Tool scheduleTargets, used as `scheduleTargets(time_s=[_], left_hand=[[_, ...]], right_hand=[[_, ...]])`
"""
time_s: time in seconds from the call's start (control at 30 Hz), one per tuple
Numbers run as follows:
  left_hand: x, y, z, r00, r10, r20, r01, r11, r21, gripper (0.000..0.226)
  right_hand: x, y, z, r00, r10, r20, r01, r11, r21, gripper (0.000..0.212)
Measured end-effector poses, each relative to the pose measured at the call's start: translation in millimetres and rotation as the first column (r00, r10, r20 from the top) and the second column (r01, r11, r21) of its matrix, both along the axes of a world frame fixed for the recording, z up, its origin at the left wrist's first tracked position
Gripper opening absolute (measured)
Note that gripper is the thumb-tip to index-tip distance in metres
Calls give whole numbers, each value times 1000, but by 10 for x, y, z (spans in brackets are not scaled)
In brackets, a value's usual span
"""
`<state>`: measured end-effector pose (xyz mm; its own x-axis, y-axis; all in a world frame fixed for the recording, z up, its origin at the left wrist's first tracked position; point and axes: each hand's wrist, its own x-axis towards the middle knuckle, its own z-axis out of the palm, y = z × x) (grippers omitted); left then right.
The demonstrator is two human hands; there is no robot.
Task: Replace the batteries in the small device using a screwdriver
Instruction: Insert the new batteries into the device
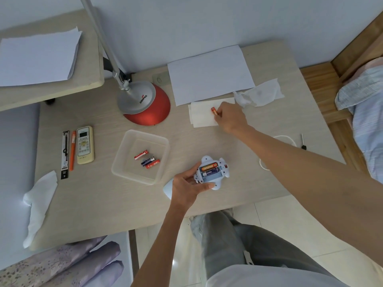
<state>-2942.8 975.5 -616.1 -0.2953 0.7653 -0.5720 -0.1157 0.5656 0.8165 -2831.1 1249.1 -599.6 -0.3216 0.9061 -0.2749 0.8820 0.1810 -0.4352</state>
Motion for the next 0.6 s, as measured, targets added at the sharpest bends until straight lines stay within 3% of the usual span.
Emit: scheduleTargets(time_s=[0.23,0.33,0.47,0.6], left_hand=[[0,20,55,1000,1,7,-1,1000,5,80],[0,19,58,1000,3,14,-3,1000,1,81],[4,18,55,1000,-3,3,3,1000,9,82],[-4,8,32,1000,1,1,-1,1000,12,84]], right_hand=[[116,-146,-6,977,203,58,-204,979,17,17],[204,-297,100,978,178,-111,-181,983,-21,17],[433,-581,227,926,26,-377,-72,992,-108,14],[649,-908,426,865,-38,-499,-93,968,-233,9]])
